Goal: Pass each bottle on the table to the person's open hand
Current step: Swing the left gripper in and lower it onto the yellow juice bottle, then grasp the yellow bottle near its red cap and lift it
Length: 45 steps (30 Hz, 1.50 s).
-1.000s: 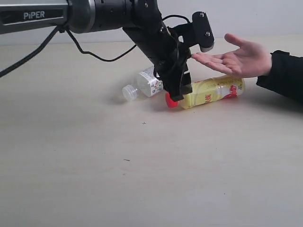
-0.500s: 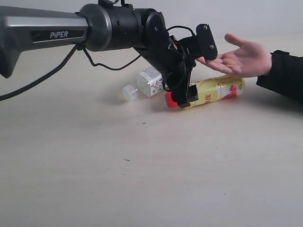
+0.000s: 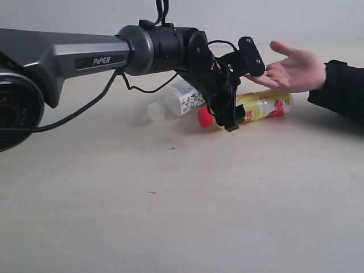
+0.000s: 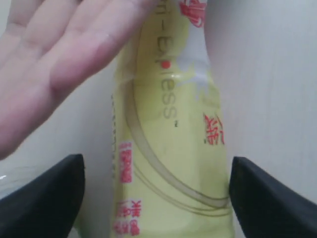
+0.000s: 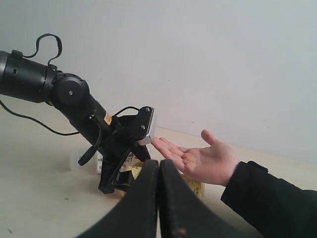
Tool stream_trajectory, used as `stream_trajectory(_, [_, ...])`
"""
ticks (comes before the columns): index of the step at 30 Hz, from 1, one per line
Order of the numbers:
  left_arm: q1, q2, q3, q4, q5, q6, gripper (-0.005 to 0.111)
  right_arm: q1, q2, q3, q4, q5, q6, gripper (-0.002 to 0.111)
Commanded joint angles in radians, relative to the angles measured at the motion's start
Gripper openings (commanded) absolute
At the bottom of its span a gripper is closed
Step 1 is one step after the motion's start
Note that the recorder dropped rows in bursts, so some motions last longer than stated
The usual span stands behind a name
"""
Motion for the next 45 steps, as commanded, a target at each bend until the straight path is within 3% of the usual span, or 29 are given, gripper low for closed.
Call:
stream_trajectory(1, [-0.002,0.019,-0.012,-0.006,-0.001,-0.018,0.077,-0.003,-0.003,0.003,-0.003,-0.007,0.0,0.0])
stream_trajectory(23, [-0.006,0.052,-0.012,-0.05,0.046,-0.023,0.075,-0.003,-0.003,0.003,-0.003,-0.007,0.0,0.0])
stream_trajectory(25, [-0.006,0.052,-0.012,-0.05,0.04,-0.023,0.07,-0.003,-0.003,0.003,-0.003,-0.007,0.0,0.0])
stream_trajectory(27, [-0.006,0.05,-0.012,-0.05,0.039,-0.023,0.056,-0.003,-0.003,0.003,-0.003,-0.007,0.0,0.0])
stream_trajectory(33, [-0.006,0.021,-0.012,-0.06,0.046,-0.023,0.003,-0.003,-0.003,0.003,-0.003,-0.007,0.0,0.0])
stream_trajectory(37, [-0.008,-0.019,-0.012,-0.058,0.113,-0.018,0.0,-0.003,-0.003,0.003,-0.003,-0.007,0.0,0.0])
stream_trajectory(45, [-0.008,-0.136,-0.012,0.012,0.439,0.015,0.0,-0.003,-0.003,0.003,-0.003,-0.007,0.0,0.0])
